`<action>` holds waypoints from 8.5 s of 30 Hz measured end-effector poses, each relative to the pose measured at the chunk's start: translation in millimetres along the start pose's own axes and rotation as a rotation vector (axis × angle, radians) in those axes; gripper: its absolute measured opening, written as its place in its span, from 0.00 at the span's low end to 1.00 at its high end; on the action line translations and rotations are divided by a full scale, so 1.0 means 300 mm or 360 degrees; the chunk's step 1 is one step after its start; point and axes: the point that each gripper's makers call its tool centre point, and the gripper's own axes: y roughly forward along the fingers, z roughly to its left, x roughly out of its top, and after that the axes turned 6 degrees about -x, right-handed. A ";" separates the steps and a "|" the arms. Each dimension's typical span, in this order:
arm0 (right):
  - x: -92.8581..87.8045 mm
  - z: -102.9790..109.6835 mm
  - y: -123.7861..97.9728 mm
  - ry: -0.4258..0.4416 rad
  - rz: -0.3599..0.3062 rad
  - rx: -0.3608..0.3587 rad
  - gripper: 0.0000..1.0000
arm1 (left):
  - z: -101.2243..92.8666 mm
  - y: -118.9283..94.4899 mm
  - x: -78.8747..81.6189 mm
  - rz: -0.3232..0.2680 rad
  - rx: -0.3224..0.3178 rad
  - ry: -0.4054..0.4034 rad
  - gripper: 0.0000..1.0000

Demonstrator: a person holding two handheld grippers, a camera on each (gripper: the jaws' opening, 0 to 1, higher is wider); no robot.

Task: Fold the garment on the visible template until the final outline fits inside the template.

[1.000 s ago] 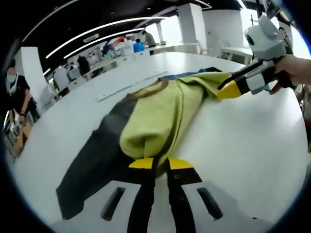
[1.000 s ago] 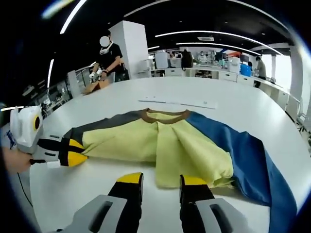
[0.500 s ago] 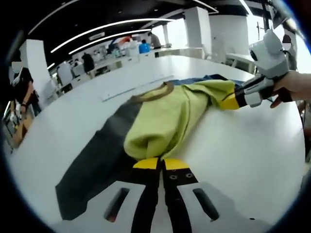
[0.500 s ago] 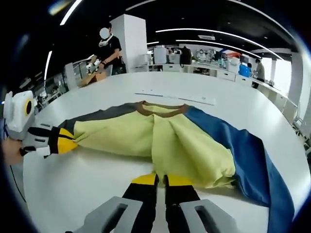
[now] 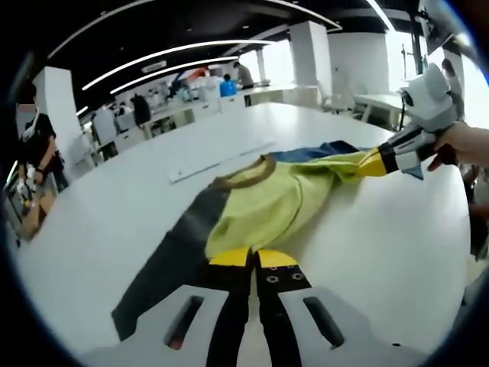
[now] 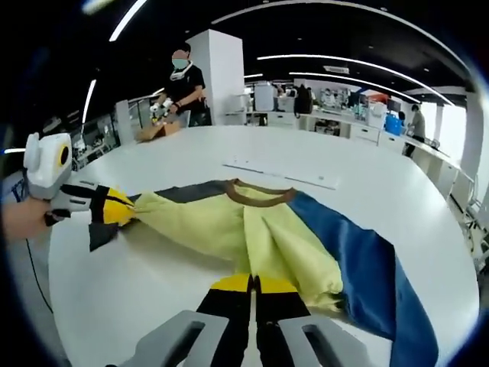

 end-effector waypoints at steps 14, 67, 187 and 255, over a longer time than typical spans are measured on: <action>0.083 -0.064 -0.209 -0.0037 -0.0044 0.0000 0.00 | -0.044 -0.106 0.107 -0.0001 -0.0131 -0.0007 0.00; -0.380 0.038 -0.638 -0.0156 0.0447 0.0065 0.00 | -0.459 -0.461 -0.328 0.0584 -0.0472 -0.0062 0.00; -0.556 -0.530 -0.449 -0.0083 0.0377 -0.0252 0.09 | -0.322 -0.511 -0.221 -0.0008 -0.0196 -0.0199 0.97; -0.342 -0.998 -0.464 0.0304 0.0418 -0.0714 0.00 | -0.288 -0.512 -0.190 -0.0088 -0.0133 -0.0158 0.94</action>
